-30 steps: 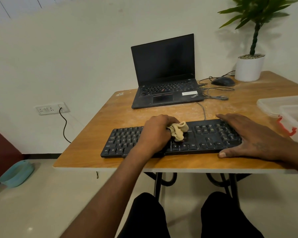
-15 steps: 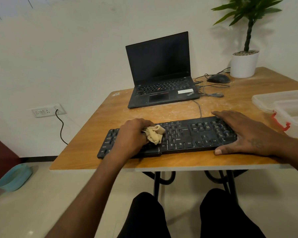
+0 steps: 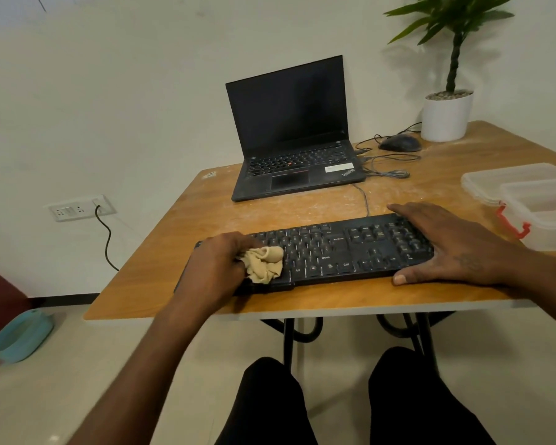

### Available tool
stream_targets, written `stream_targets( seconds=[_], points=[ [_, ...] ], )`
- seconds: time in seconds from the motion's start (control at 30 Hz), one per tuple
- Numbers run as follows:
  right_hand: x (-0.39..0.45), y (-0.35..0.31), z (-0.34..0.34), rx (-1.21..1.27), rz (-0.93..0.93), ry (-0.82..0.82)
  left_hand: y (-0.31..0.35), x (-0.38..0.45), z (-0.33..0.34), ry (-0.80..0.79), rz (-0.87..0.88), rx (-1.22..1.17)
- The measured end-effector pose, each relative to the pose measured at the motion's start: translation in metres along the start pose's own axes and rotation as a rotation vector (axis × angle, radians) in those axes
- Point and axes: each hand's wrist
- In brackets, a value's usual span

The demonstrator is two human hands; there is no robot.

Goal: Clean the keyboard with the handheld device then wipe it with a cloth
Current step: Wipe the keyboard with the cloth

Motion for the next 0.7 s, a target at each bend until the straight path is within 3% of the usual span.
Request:
stream_targets(
  seconds=[0.3, 0.47, 0.7],
  points=[
    [0.0, 0.0, 0.0, -0.003, -0.003, 0.003, 0.042, -0.002, 0.022, 0.045, 0.09, -0.045],
    [-0.001, 0.001, 0.001, -0.001, -0.006, 0.012, 0.035, -0.007, 0.019, 0.021, 0.095, -0.109],
    [0.0, 0.002, 0.002, -0.003, -0.014, 0.017, 0.006, -0.013, 0.002, 0.053, 0.009, -0.007]
  ],
)
Point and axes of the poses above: each hand's wrist, its own x-axis towards the middle knuckle, its own z-axis out of the palm, y = z × x, and after that the axes turned 5 degrees about y, right-handed
